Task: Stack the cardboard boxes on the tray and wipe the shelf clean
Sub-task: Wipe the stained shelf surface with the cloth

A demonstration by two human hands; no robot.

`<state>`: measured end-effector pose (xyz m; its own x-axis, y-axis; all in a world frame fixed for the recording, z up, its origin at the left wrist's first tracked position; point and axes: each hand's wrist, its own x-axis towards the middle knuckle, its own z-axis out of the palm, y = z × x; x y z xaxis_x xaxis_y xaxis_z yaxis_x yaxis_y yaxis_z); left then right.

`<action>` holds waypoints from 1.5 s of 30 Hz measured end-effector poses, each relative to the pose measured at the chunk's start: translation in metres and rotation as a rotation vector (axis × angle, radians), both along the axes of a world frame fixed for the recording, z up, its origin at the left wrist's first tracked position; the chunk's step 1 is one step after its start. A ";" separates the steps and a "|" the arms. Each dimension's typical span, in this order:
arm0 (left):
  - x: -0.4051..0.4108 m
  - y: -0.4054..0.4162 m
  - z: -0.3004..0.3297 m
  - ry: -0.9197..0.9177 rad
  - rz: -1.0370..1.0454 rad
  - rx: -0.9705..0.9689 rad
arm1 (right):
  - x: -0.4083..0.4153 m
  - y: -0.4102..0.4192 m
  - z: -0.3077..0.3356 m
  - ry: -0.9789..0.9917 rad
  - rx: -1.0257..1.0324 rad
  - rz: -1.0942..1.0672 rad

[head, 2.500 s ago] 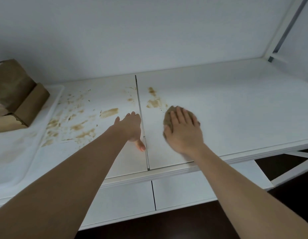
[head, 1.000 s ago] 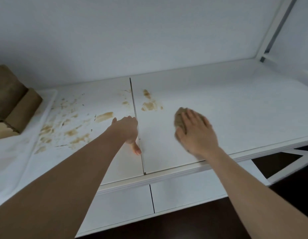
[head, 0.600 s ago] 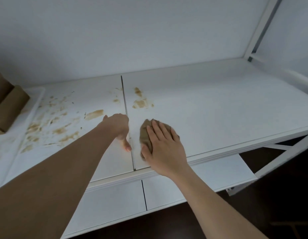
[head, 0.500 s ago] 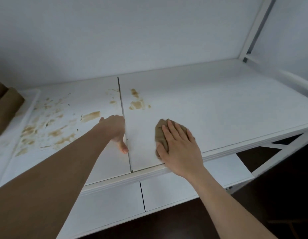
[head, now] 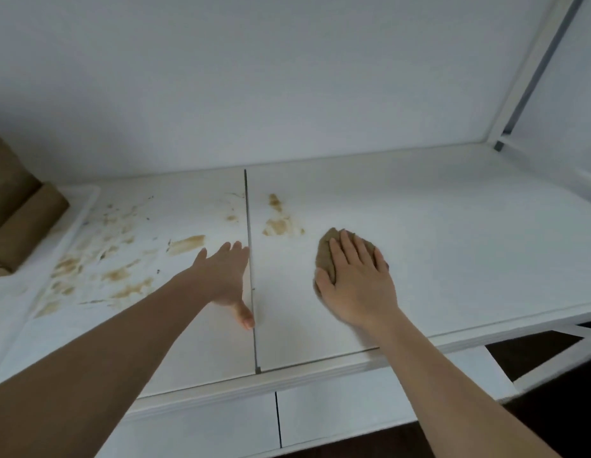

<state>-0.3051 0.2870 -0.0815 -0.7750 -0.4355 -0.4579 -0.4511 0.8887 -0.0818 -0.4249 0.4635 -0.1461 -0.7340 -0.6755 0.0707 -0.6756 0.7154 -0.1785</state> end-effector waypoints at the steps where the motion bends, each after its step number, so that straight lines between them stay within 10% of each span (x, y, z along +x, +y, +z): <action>1: 0.001 -0.001 0.001 -0.002 0.009 0.020 | 0.010 -0.002 -0.001 0.018 0.001 0.092; 5: 0.000 -0.010 0.002 0.010 0.029 0.130 | 0.001 0.014 0.002 -0.020 0.067 0.349; 13: -0.004 -0.029 0.004 0.113 0.065 0.209 | -0.091 -0.020 0.007 -0.088 0.109 -0.067; 24: -0.037 -0.056 0.011 0.135 0.136 0.122 | -0.050 -0.018 0.009 -0.018 0.115 0.421; 31: -0.029 -0.076 0.009 0.345 0.237 0.167 | -0.091 -0.065 0.008 -0.072 0.138 0.091; 38: -0.029 -0.095 0.007 0.387 0.394 0.172 | -0.040 -0.055 0.010 -0.033 0.116 0.456; 45: -0.022 -0.115 0.000 0.344 0.406 0.084 | -0.093 -0.089 0.008 -0.077 0.157 0.158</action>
<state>-0.3269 0.1719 -0.0814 -0.6632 -0.7042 -0.2535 -0.7480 0.6344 0.1948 -0.5183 0.3747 -0.1384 -0.6177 -0.7804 -0.0965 -0.7697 0.6252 -0.1291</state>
